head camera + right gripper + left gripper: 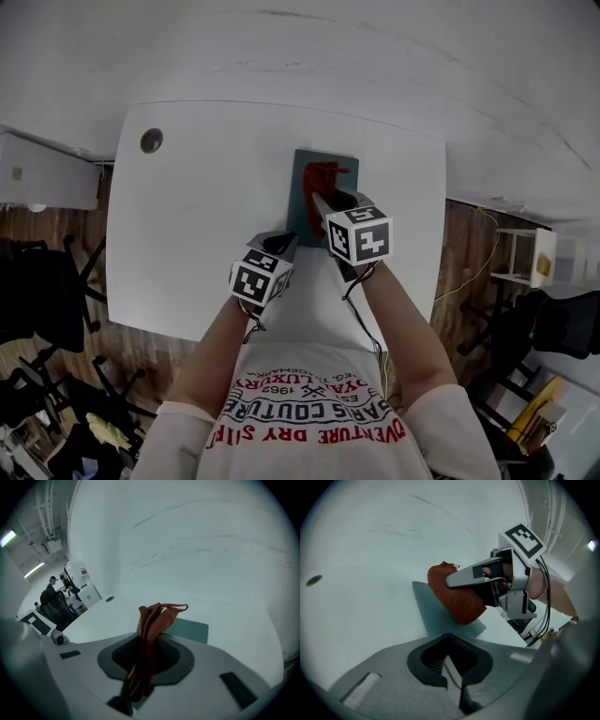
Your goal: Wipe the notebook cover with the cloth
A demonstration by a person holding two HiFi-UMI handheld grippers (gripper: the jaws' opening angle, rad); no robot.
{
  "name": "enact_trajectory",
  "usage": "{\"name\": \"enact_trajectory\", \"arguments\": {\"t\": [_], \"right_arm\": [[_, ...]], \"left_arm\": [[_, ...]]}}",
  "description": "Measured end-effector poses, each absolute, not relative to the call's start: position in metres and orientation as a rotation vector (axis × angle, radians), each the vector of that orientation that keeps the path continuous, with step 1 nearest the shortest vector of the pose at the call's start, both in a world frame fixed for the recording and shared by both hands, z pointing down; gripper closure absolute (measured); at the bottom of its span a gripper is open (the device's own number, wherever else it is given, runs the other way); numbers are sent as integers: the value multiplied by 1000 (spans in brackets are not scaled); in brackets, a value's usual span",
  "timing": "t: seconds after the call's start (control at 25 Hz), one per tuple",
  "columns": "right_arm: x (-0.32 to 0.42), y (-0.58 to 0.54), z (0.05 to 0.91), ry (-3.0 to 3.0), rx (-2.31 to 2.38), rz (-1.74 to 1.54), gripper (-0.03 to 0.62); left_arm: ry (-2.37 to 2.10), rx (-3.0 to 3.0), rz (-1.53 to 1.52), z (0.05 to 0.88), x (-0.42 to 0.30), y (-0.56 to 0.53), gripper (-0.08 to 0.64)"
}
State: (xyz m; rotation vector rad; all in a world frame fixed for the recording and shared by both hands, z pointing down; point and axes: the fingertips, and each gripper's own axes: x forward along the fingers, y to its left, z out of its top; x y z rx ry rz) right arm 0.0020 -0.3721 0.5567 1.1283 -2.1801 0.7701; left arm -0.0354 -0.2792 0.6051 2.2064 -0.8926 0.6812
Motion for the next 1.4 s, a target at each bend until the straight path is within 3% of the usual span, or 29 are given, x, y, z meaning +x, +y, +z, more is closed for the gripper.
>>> {"name": "enact_trajectory", "arguments": {"t": [0.48, 1.4], "right_arm": [[-41, -364, 594, -2152, 1081, 845, 509], [36, -366, 597, -2114, 1205, 871, 509]], "left_arm": [[-896, 2211, 674, 604, -36, -279, 551], [-845, 2177, 654, 604, -36, -280, 551]]}}
